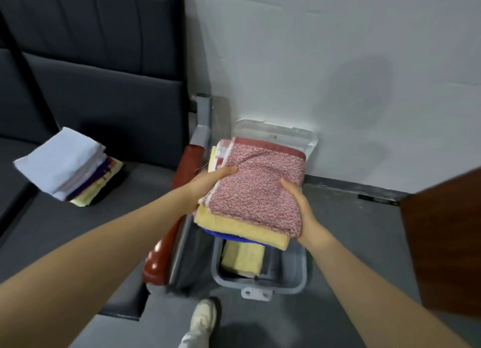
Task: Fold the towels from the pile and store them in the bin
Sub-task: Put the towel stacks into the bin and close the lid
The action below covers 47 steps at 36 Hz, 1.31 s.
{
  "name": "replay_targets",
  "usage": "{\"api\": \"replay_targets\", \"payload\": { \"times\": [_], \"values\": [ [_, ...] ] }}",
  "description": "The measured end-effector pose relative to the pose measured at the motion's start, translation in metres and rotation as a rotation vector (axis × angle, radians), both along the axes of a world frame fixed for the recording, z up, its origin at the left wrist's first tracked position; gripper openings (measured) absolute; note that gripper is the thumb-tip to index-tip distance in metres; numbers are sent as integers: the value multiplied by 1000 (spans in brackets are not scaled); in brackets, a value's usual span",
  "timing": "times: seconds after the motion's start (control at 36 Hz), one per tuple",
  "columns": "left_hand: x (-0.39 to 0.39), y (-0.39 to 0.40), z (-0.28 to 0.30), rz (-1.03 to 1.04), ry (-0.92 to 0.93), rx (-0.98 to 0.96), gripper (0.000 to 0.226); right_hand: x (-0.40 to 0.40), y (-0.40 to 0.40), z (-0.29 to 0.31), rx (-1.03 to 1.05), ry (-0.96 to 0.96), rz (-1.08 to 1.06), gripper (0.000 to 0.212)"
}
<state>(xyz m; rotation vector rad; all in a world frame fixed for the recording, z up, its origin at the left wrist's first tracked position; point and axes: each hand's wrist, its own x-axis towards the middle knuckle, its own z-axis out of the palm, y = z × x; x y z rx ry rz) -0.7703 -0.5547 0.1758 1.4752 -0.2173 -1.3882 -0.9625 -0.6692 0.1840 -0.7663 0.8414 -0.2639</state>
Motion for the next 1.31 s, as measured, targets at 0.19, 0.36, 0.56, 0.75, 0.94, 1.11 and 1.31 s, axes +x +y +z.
{"api": "replay_targets", "payload": {
  "times": [0.19,0.36,0.56,0.75,0.94,1.11,1.31],
  "values": [
    [-1,-37,-60,-28,80,50,83,-8,-38,-46,124,157,30,50],
    [-3,-83,-118,-52,133,126,68,-10,-78,-104,206,246,24,52],
    [-12,-113,-203,-75,188,276,93,-19,-98,-184,333,256,-33,58],
    [-18,-151,-308,-92,144,365,135,-20,-143,-258,347,340,-5,55],
    [12,-192,-385,-100,21,378,85,12,-185,-363,292,321,66,52],
    [27,-215,-468,-18,-46,395,52,32,-213,-475,261,256,96,50],
    [24,-205,-558,149,-310,540,43,68,-213,-580,87,397,250,44]
  ]
}}
